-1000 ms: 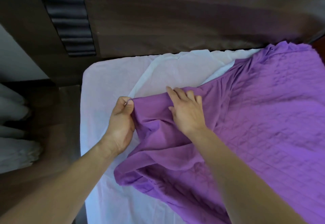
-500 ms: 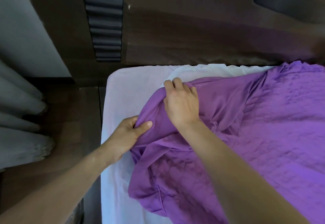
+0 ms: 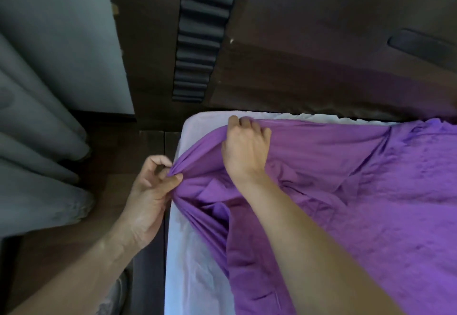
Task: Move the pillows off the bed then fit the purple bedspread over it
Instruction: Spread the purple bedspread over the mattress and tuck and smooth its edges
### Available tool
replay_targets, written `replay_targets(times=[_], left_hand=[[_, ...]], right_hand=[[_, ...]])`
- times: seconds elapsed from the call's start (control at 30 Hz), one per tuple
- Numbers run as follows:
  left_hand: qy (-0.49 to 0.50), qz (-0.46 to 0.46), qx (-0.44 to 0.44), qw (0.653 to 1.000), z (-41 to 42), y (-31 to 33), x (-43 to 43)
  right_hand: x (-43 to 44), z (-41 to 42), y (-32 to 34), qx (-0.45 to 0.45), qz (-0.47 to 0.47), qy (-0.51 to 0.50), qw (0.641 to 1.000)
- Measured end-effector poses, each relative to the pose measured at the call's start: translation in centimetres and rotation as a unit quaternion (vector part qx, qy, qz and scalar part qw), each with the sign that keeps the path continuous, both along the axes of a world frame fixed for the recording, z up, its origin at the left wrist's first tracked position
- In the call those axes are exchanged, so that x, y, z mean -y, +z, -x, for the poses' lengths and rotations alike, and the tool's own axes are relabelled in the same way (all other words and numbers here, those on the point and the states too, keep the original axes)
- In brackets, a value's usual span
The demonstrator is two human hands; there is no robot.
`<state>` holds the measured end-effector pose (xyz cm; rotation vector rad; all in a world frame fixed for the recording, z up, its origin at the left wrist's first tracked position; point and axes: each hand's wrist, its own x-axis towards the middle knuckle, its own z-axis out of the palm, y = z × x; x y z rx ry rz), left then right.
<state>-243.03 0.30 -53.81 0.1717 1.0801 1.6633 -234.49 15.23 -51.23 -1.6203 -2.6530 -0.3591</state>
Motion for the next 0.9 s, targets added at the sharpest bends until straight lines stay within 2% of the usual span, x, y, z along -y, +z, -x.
replay_targets(times=[0.07, 0.2, 0.37, 0.6, 0.73, 0.9], left_hand=[[0.022, 0.017, -0.066, 0.997, 0.4, -0.7, 1.0], [0.027, 0.105, -0.224, 0.969, 0.5, -2.0, 2.0], [-0.010, 0.235, -0.320, 0.918, 1.3, -4.7, 1.5], [-0.048, 0.290, -0.318, 0.901, 2.7, -7.2, -0.4], [-0.082, 0.304, -0.300, 0.900, 3.5, -9.9, -0.3], [-0.069, 0.295, -0.230, 0.925, 3.6, -13.3, -1.2]], right_hand=[[0.2, 1.5, -0.6, -0.005, 0.006, 0.044, 0.999], [0.5, 4.4, -1.4, 0.003, 0.109, 0.104, 0.989], [0.5, 7.9, -2.8, 0.034, 0.185, 0.113, 0.976], [-0.3, 11.4, -6.2, 0.075, 0.218, 0.108, 0.967], [-0.5, 13.9, -8.9, 0.165, 0.240, 0.127, 0.948], [-0.9, 15.9, -13.6, 0.289, 0.251, 0.101, 0.918]])
